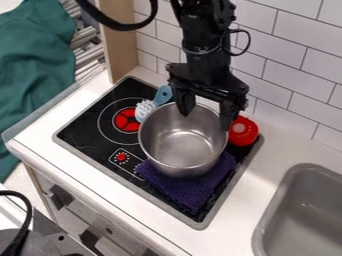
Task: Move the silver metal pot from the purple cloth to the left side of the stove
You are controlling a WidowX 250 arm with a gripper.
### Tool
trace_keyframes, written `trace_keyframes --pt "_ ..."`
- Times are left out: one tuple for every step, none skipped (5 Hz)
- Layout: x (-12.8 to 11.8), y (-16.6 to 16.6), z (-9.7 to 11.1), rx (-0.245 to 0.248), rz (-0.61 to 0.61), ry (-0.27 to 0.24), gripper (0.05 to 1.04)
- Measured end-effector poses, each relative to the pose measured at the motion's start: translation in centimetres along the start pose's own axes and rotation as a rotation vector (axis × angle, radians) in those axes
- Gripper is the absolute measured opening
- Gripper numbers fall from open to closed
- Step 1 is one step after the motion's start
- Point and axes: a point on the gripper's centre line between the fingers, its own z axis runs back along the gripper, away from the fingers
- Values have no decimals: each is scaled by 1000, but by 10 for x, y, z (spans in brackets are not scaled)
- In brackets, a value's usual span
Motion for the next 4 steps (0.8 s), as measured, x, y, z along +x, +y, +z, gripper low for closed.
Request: trace_keyframes --pt "-4 0 -7 0 5 23 1009" --pt "0 -8 -12 -11 2 -45 1009" --pt "4 -25 -12 -7 -37 -68 1008" --pt "-1 -38 -17 -13 -58 -79 1008"
